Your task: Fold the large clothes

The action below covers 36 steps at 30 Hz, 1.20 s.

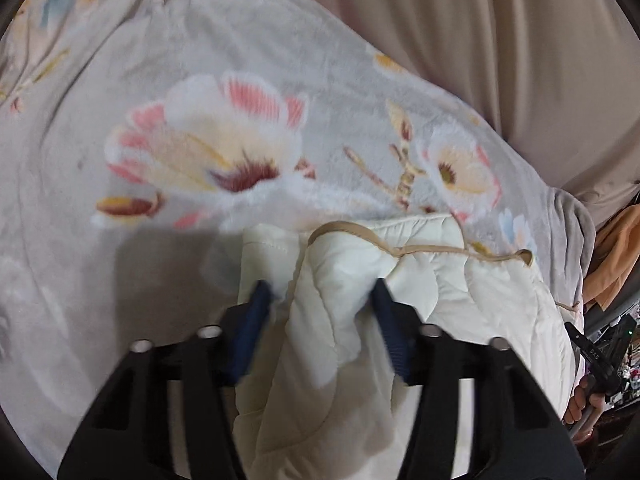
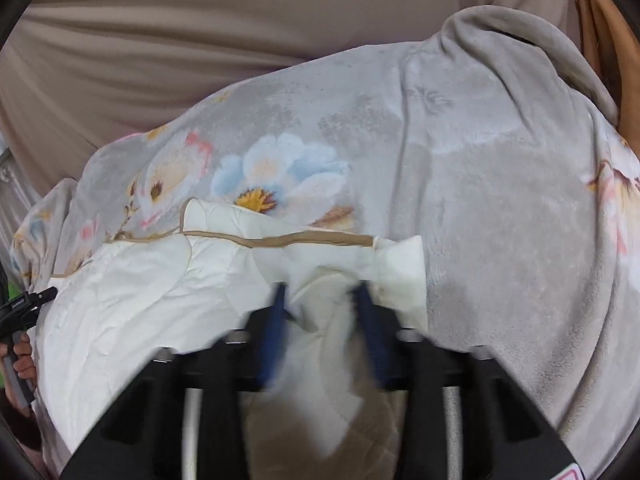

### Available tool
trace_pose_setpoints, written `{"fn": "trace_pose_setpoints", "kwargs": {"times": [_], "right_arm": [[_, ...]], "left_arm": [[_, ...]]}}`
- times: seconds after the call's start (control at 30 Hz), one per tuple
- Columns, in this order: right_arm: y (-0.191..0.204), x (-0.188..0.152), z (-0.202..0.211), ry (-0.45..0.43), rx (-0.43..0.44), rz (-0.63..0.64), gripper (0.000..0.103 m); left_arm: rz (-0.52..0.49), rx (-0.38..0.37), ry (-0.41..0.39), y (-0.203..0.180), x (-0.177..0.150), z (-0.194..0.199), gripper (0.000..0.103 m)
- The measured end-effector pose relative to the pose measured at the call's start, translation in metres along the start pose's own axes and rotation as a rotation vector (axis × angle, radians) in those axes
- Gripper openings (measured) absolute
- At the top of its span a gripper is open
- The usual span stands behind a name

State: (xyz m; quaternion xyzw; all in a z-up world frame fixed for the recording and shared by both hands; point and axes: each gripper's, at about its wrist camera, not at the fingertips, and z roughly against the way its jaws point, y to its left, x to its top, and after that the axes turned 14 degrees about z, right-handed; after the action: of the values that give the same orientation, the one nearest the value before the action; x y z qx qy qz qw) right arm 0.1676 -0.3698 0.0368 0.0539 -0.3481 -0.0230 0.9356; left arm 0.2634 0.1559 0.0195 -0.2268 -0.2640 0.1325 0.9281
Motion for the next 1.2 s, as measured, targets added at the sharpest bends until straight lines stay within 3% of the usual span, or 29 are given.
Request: {"fn": "trace_pose_setpoints", "kwargs": {"times": [0.07,0.1,0.2,0.3,0.37,0.53,0.73,0.97,1.07,1.2], "right_arm": [[0.009,0.006,0.016,-0.063,-0.002,0.032,0.008],[0.015,0.010,0.027,-0.102,-0.011,0.054,0.008],[0.024,0.031,0.064,-0.228,-0.010,0.078,0.007],[0.025,0.050,0.081,-0.308,-0.034,0.081,0.007],[0.018,0.056,0.067,-0.275,-0.051,0.065,0.007],[-0.007,0.031,-0.025,-0.015,-0.066,0.014,0.007],[-0.003,0.020,-0.050,0.046,-0.085,0.046,0.008],[0.001,0.027,-0.045,0.061,-0.116,0.084,0.015],[0.008,0.029,0.007,-0.047,-0.136,0.040,0.021],[0.056,0.023,0.068,-0.148,-0.041,0.107,0.021]], "left_arm": [[-0.031,-0.003,-0.044,-0.009,0.001,0.010,0.017],[-0.055,-0.020,-0.069,-0.016,0.002,0.019,0.012],[-0.107,-0.072,-0.160,-0.034,0.008,0.050,0.009],[-0.165,-0.054,-0.256,-0.055,0.016,0.067,0.009],[-0.170,-0.002,-0.253,-0.059,0.021,0.055,0.009],[-0.198,0.157,-0.100,-0.038,0.011,-0.025,0.010],[-0.215,0.168,-0.136,-0.028,-0.001,-0.040,0.012],[-0.232,0.199,-0.156,-0.036,0.002,-0.040,0.015],[-0.220,0.176,-0.231,-0.044,-0.004,0.005,0.015],[-0.282,0.062,-0.270,-0.077,-0.036,0.070,0.015]]}}
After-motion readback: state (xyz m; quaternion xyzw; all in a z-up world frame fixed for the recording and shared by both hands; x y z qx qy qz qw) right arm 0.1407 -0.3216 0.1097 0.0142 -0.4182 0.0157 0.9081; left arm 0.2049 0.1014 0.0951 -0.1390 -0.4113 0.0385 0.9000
